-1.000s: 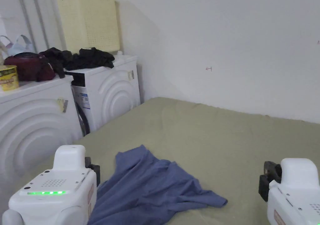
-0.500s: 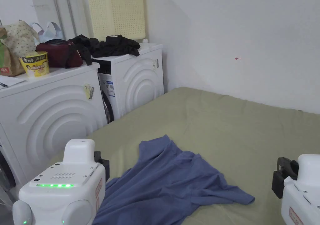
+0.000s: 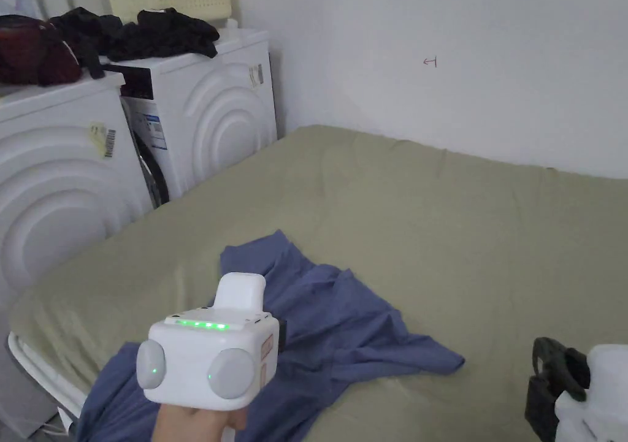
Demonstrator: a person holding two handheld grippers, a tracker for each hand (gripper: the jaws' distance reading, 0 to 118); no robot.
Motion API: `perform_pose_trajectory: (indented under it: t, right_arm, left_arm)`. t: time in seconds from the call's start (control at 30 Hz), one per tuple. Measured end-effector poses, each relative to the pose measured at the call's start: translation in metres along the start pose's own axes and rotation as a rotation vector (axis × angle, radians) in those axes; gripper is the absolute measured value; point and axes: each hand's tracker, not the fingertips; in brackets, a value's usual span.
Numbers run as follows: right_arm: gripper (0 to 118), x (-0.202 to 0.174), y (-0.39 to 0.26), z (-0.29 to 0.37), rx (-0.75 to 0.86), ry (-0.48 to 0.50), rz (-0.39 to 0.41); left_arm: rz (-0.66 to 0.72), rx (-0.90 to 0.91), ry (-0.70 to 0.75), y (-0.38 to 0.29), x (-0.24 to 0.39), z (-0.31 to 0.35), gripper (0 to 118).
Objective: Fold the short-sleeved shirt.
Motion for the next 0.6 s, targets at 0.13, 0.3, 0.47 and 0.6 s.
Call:
perform_pose_trajectory:
  t: [0.13,0.3,0.47,0.6]
  right_arm:
    - [0,0.006,-0.02,-0.013,-0.061,-0.01,-0.024]
    - [0,0.01,-0.038,-0.023,-0.11,-0.007,-0.039]
    - [0,0.008,-0.052,-0.031,-0.153,0.015,-0.085]
    - [0,0.006,-0.061,-0.027,-0.181,0.023,-0.076]
  left_arm:
    - [-0.017,-0.134,-0.028,-0.004,0.011,-0.06,0]
    - [-0.013,-0.294,-0.115,-0.01,0.007,-0.09,117]
    - [-0.093,-0.385,-0.084,-0.011,0.024,-0.093,118]
    - [-0.099,-0.465,-0.087,-0.034,0.011,-0.128,110]
